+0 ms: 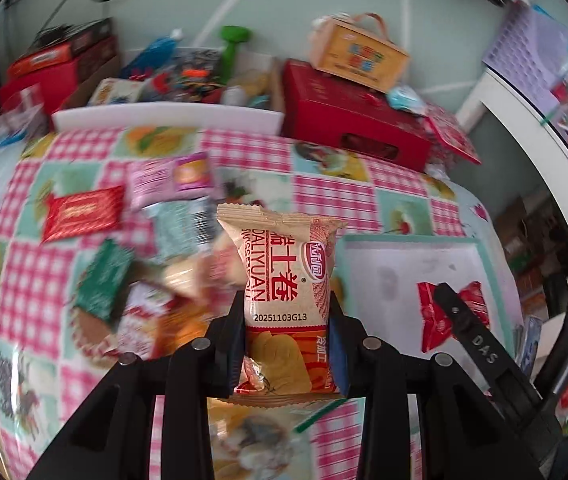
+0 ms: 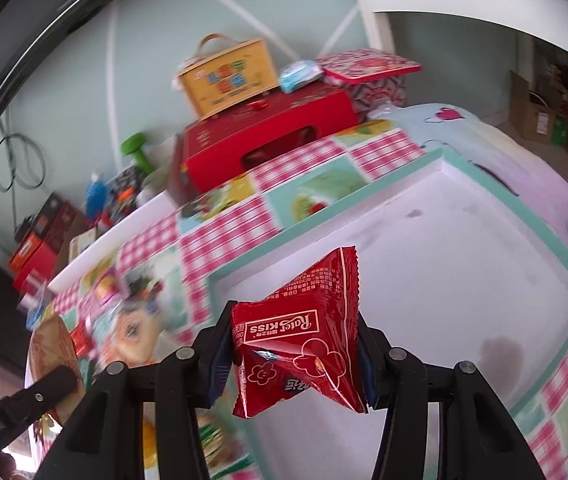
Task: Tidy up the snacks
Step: 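Carry both packs to the white tray and open both tools to release, then move both tools back over the snack pile, then grasp the orange bread bag with left tool while right tool grasps green-printed cake pack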
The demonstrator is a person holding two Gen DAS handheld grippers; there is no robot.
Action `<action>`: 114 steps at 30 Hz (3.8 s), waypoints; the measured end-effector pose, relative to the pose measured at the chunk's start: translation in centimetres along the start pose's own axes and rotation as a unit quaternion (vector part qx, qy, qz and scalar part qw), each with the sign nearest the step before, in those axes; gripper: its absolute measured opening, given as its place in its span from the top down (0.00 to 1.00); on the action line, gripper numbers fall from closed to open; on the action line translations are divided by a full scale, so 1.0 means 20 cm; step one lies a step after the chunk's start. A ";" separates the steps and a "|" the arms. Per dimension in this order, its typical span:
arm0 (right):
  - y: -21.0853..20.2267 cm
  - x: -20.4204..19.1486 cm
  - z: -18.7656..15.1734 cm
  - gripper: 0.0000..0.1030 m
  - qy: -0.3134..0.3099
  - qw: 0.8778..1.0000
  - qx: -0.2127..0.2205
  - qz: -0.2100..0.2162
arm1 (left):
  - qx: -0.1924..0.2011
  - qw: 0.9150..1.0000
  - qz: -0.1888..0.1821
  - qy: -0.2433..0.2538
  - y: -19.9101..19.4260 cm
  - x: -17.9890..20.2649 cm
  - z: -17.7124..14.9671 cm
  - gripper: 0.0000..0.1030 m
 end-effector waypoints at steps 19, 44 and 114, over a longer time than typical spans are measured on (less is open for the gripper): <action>0.04 0.41 0.12 0.45 0.038 0.998 0.023 -0.049 | -0.039 0.993 -0.016 0.110 0.39 0.62 0.01 0.61; -0.01 0.42 0.12 0.00 0.026 0.999 0.000 -0.047 | -0.006 0.993 0.119 0.025 0.34 0.29 0.06 0.02; 0.16 -0.47 -0.60 0.30 -0.166 0.965 -0.195 0.054 | -0.096 0.990 0.018 -0.105 0.29 -0.35 -0.30 0.44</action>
Point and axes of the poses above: each gripper's, at about its wrist camera, not at the fingertips, and y roughly the way its jaws point, x to its right, z to its top, the point moved 6 cm from there along y, roughly the way its jaws point, and after that the axes turned 9 degrees about z, right-handed, at the moved point
